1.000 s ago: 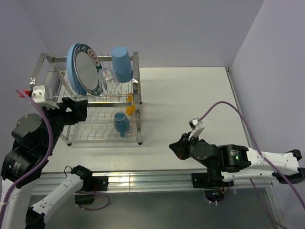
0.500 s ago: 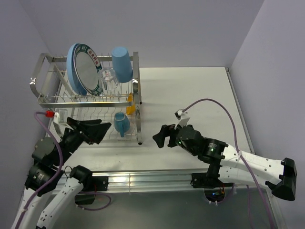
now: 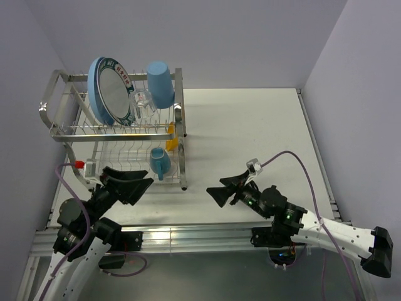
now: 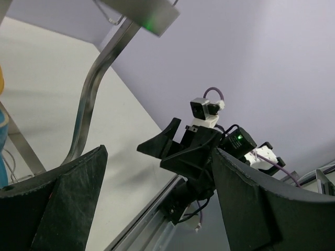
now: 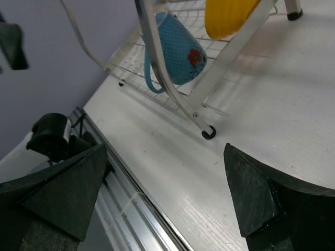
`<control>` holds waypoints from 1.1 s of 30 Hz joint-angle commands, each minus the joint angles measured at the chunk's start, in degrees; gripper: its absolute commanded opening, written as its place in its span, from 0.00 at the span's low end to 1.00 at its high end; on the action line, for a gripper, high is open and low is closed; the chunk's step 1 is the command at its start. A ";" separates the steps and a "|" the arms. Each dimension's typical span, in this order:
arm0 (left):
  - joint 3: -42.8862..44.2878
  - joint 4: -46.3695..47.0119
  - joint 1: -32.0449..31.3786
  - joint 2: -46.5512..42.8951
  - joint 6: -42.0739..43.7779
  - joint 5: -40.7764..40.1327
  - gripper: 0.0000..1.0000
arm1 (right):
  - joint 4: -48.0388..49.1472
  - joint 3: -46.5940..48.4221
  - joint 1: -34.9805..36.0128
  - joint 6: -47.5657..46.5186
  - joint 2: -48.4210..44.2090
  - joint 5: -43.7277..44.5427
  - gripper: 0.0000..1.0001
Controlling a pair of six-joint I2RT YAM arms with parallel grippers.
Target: Load the mixed dishes into the dish rack
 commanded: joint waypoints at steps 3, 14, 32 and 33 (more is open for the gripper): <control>-4.40 2.27 0.07 -9.18 -3.39 3.48 0.86 | 9.09 -5.48 0.21 -1.57 -9.40 -1.68 1.00; -5.72 1.29 -0.02 -9.79 -1.36 5.25 0.86 | 1.20 -15.24 0.30 0.27 -36.73 -0.36 1.00; -27.23 40.90 -0.02 -9.70 -19.99 12.63 0.99 | -5.23 -17.10 0.38 3.79 -43.27 2.10 1.00; -29.69 43.55 -0.02 -9.70 -22.43 13.15 0.99 | -5.84 -16.83 0.30 3.88 -42.74 2.71 1.00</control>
